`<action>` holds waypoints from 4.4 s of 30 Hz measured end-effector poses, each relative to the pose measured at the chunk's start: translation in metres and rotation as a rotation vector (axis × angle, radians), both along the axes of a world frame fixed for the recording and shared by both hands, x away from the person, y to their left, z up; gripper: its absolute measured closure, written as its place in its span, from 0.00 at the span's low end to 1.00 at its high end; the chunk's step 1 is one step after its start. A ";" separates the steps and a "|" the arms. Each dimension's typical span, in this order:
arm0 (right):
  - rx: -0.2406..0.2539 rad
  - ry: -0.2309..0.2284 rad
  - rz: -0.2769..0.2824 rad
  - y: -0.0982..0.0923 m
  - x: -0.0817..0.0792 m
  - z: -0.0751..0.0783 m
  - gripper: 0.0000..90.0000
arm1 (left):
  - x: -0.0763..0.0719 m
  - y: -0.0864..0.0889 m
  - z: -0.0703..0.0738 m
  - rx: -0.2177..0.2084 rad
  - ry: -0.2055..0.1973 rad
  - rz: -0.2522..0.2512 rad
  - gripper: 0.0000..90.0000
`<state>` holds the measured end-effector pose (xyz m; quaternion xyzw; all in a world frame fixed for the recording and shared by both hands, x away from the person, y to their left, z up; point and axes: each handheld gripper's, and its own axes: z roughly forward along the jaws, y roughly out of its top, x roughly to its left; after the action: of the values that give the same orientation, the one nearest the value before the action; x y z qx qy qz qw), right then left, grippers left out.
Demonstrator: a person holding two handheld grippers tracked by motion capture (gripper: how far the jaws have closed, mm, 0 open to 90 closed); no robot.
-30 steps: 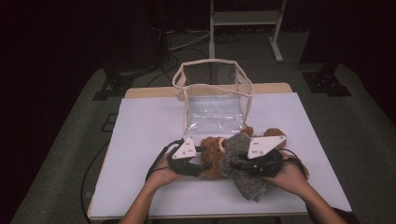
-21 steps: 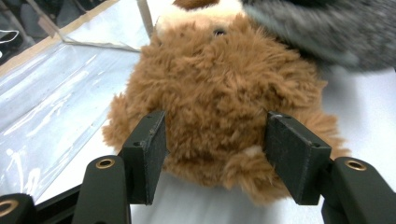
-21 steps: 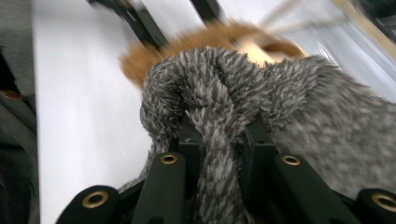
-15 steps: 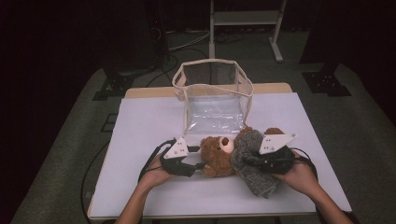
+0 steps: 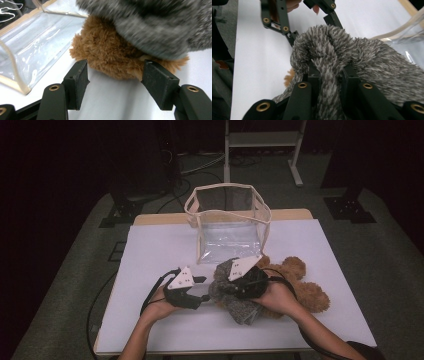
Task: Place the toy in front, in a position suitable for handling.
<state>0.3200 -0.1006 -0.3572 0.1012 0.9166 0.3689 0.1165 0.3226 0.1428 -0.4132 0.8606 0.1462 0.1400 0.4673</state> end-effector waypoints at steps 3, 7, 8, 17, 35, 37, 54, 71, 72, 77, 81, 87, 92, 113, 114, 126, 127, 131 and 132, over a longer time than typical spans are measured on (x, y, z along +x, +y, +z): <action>0.026 0.015 -0.012 -0.006 0.004 0.003 0.81 | 0.000 0.004 0.001 -0.005 -0.001 0.002 0.41; 0.050 -0.017 -0.066 -0.029 0.004 0.019 0.81 | -0.001 0.002 0.001 -0.004 0.000 -0.004 0.40; 0.053 -0.019 -0.084 -0.036 0.005 0.023 0.81 | -0.001 0.001 0.001 -0.004 0.001 -0.004 0.40; 0.031 0.012 -0.081 -0.035 0.010 0.019 0.81 | -0.002 -0.003 0.000 -0.014 0.008 -0.020 0.39; 0.138 0.123 -0.157 -0.043 0.058 0.021 0.81 | -0.007 -0.013 0.001 -0.001 -0.004 -0.077 0.40; 0.141 0.155 -0.137 -0.041 0.052 0.017 0.81 | -0.008 -0.016 0.002 -0.010 -0.013 -0.080 0.40; 0.147 0.179 -0.168 -0.061 0.051 0.018 0.81 | -0.014 -0.034 -0.003 0.004 0.008 -0.146 0.39; 0.082 0.194 -0.107 -0.032 0.044 0.003 0.81 | -0.019 -0.039 -0.005 -0.005 0.015 -0.177 0.40; 0.071 0.184 -0.118 -0.038 0.045 0.004 0.81 | -0.018 -0.039 -0.005 -0.001 0.013 -0.180 0.40; 0.081 0.199 -0.185 -0.061 0.044 0.004 0.81 | -0.018 -0.041 -0.005 0.000 0.012 -0.186 0.40; 0.102 0.201 -0.144 -0.048 0.042 0.003 0.81 | -0.020 -0.042 -0.006 0.005 0.018 -0.185 0.39; 0.113 0.211 -0.102 -0.036 0.043 0.002 0.81 | -0.019 -0.042 -0.008 0.002 0.015 -0.178 0.38; 0.122 0.205 -0.156 -0.071 0.035 0.003 0.81 | -0.018 -0.042 -0.007 0.005 0.011 -0.173 0.38; 0.205 0.173 -0.365 -0.186 -0.007 0.004 0.81 | -0.015 -0.041 -0.003 0.011 0.012 -0.160 0.37; 0.213 0.180 -0.357 -0.181 -0.005 0.001 0.81 | -0.015 -0.041 -0.002 0.007 0.013 -0.158 0.37; 0.242 0.169 -0.248 -0.133 -0.006 -0.008 0.81 | -0.013 -0.048 0.006 -0.018 0.024 -0.182 0.36; 0.246 0.166 -0.251 -0.136 -0.007 -0.007 0.81 | -0.014 -0.048 0.005 -0.023 0.027 -0.187 0.36; 0.258 0.141 -0.313 -0.159 -0.004 -0.002 0.81 | -0.013 -0.048 0.005 -0.025 0.033 -0.183 0.36; 0.263 0.143 -0.337 -0.166 -0.003 -0.002 0.81 | -0.013 -0.048 0.005 -0.026 0.032 -0.183 0.36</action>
<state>0.3165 -0.2662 -0.3593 0.2930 0.8367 0.4524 0.0971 0.3096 0.0945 -0.4077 0.8664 0.0759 0.0811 0.4868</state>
